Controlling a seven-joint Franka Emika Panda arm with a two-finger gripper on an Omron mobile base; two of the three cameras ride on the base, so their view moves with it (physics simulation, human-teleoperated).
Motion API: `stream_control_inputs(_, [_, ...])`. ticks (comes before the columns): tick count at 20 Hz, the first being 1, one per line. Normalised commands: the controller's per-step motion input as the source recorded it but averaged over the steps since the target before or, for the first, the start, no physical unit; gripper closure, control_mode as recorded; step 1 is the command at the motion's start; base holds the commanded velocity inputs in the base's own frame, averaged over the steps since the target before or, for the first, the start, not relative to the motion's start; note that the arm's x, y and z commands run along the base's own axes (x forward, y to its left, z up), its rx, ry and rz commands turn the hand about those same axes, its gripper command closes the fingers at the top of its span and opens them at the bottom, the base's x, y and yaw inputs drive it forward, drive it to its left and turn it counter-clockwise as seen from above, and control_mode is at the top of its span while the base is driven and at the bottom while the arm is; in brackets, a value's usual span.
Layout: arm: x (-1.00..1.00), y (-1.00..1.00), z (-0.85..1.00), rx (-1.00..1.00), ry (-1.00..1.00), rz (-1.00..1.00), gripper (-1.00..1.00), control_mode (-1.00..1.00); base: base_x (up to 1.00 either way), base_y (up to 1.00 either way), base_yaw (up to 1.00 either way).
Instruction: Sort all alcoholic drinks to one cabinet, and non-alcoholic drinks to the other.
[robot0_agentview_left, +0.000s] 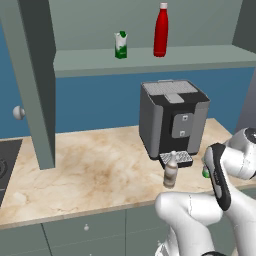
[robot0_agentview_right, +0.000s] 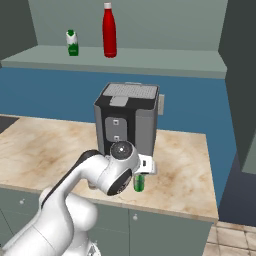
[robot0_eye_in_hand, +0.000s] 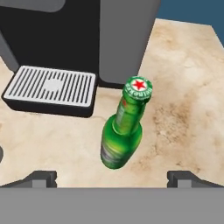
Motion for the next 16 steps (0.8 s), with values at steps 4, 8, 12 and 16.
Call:
stream_control_inputs(4, [0.16,-0.02,-0.16,0.00,0.01,0.00,-1.00,-1.00,0.00,0.00,0.00])
stream_control_inputs(8, [0.13,-0.10,-0.17,0.00,0.00,0.00,-1.00,-1.00,0.00,0.00,0.00])
stream_control_inputs(12, [0.14,-0.07,-0.17,0.00,0.00,0.00,-1.00,-1.00,0.00,0.00,0.00])
stream_control_inputs(16, [0.10,-0.07,-0.17,0.00,0.00,0.00,-1.00,-1.00,0.00,0.00,0.00])
